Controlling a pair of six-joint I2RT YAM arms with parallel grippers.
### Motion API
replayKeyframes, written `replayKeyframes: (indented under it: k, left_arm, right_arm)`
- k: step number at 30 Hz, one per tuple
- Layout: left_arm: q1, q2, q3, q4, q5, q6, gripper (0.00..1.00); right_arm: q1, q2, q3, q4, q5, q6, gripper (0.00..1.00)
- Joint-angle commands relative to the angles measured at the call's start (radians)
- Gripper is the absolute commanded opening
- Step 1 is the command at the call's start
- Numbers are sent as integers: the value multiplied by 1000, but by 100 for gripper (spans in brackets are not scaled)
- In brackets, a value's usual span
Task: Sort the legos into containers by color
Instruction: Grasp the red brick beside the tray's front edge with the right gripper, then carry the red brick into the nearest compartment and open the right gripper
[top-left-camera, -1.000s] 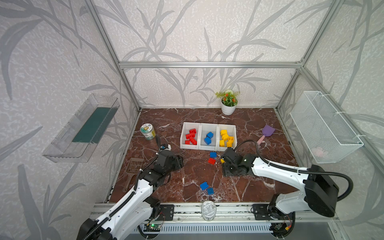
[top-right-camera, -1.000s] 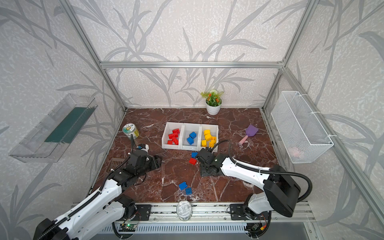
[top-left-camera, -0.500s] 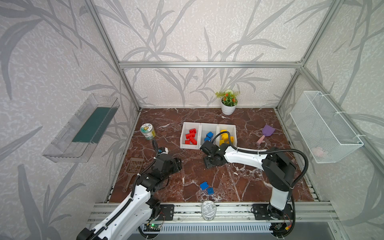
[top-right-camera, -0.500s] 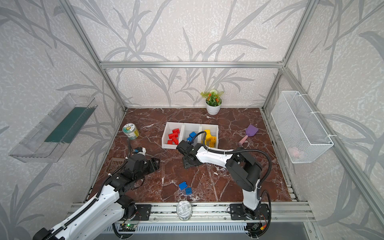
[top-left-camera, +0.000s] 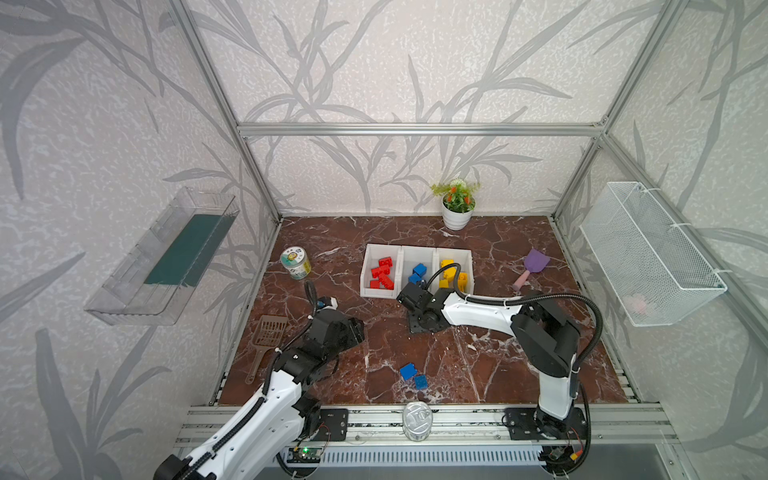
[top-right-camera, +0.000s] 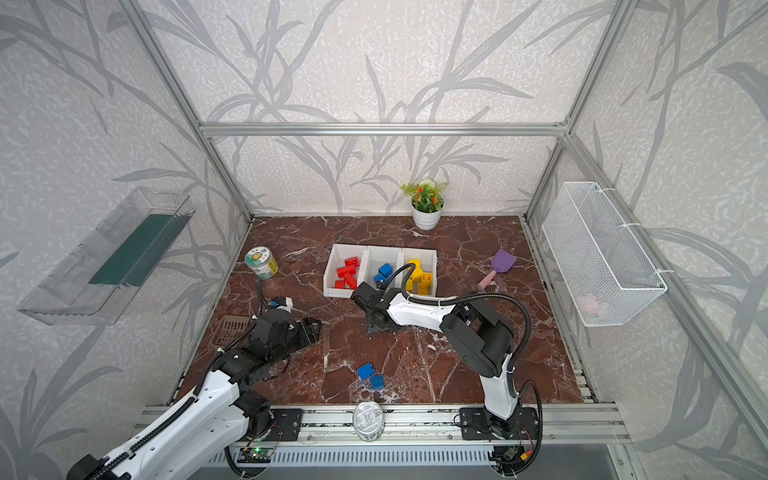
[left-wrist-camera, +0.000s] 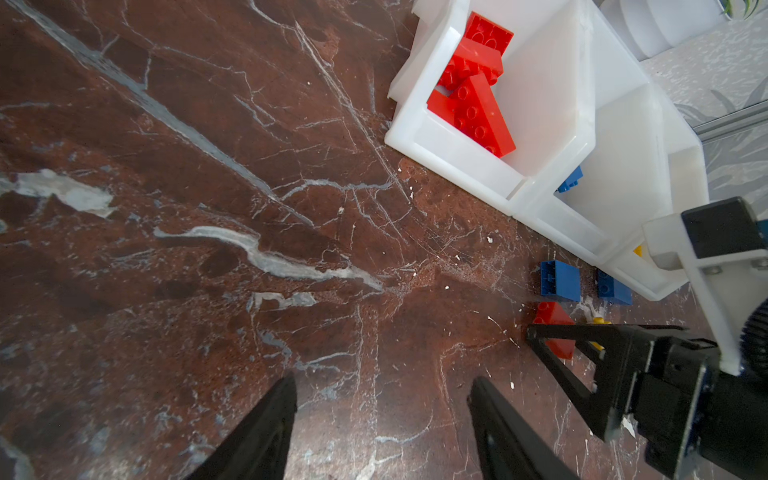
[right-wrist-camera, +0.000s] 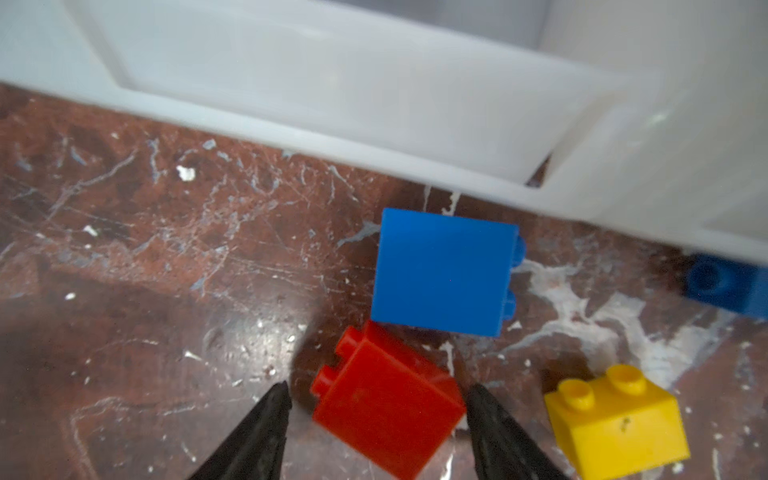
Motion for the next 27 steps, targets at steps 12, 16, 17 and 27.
replayKeyframes:
  k: [12,16,17,27]
  left_arm:
    - [-5,-8,-34,17,4,-24,69]
    - [-4,-9,-36,20,4,-26,69]
    - [-5,-11,-34,18,4,-24,69]
    - [-4,-15,-41,26,4,-29,69]
  right_arm:
    - [-1,35,-12,18,37,89,50]
    - [0,23,-23,17,31,58,45]
    - [0,17,-29,18,26,49,44]
    - [6,-103,-16,-22,1,-47,41]
